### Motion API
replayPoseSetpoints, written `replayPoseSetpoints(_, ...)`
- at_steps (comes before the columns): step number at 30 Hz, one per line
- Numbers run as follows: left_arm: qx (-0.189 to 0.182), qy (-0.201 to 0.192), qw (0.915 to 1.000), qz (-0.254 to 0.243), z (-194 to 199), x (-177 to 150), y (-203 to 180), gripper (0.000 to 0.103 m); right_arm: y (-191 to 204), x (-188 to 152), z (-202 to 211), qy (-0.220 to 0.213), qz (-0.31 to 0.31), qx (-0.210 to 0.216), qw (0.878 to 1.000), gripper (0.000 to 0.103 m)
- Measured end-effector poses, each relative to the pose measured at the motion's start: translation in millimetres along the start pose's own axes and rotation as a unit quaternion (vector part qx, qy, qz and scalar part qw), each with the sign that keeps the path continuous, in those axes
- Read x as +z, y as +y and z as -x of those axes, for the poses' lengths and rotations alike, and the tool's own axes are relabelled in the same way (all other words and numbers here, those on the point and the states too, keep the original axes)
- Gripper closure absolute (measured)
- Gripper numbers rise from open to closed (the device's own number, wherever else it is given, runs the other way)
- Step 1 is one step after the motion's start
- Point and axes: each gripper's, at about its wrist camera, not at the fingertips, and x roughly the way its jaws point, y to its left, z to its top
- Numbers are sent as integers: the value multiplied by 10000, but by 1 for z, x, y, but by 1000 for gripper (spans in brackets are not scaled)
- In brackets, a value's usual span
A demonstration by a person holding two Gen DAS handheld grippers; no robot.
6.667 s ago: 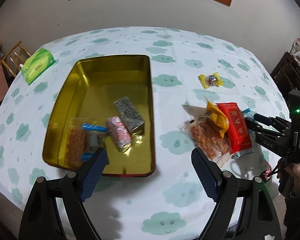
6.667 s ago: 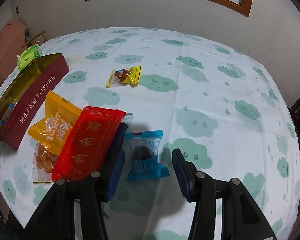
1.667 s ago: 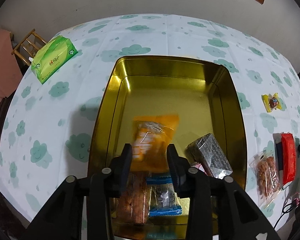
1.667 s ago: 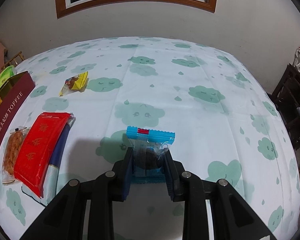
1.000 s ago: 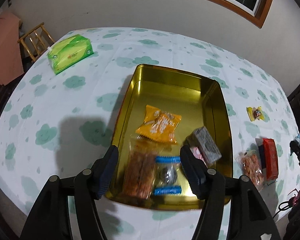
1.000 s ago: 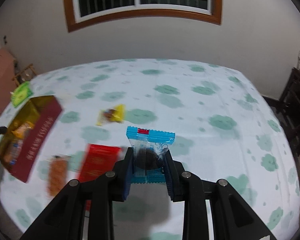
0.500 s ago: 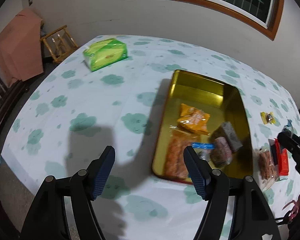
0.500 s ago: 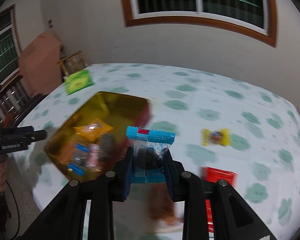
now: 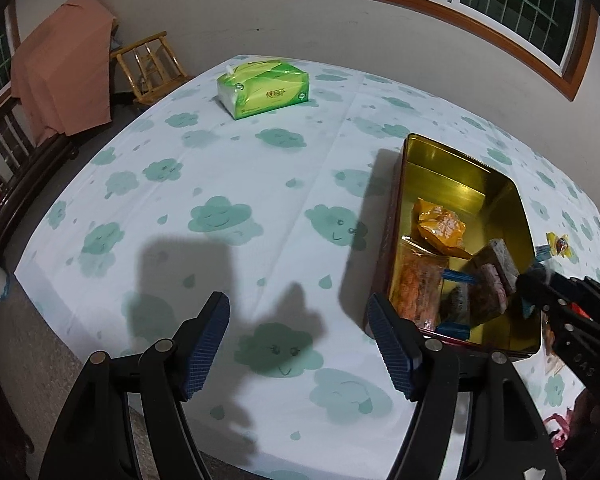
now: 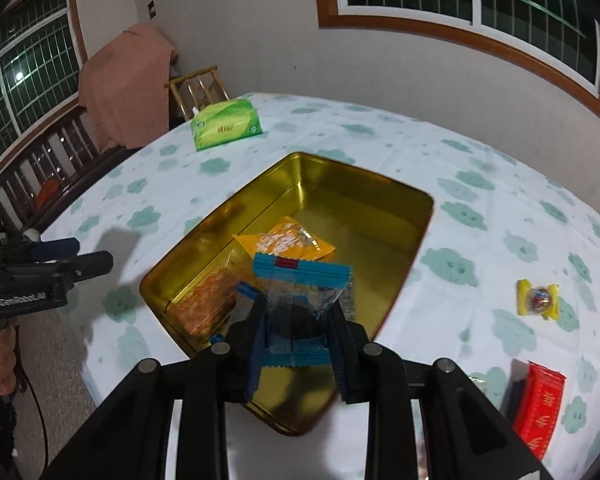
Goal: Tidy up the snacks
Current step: 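Carry the blue-trimmed packet into the red tin and open the right gripper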
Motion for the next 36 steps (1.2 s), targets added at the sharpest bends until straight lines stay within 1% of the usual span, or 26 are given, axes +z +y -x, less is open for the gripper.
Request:
replayPoseSetpoints(8, -12, 36, 10000, 14, -2, -3, 5, 35, 12, 0, -19, 182, 39, -2, 9998, 75)
replayPoseSetpoints(22, -38, 120, 9999, 27, -6, -6, 6, 35, 16, 0, -29, 246, 63, -76, 9996, 74)
replayPoseSetpoints(25, -43, 120, 9999, 25, -5, -7, 5, 34, 16, 0, -29, 254, 82, -77, 9996, 69)
replayPoseSetpoints(27, -49, 118, 9999, 15, -4, -7, 3, 34, 16, 0, -28, 233, 85, -114, 9996, 59)
replayPoseSetpoints(36, -117, 102, 9999, -56, 1, -10, -13, 34, 10, 1, -8, 33, -1, -101, 9999, 58)
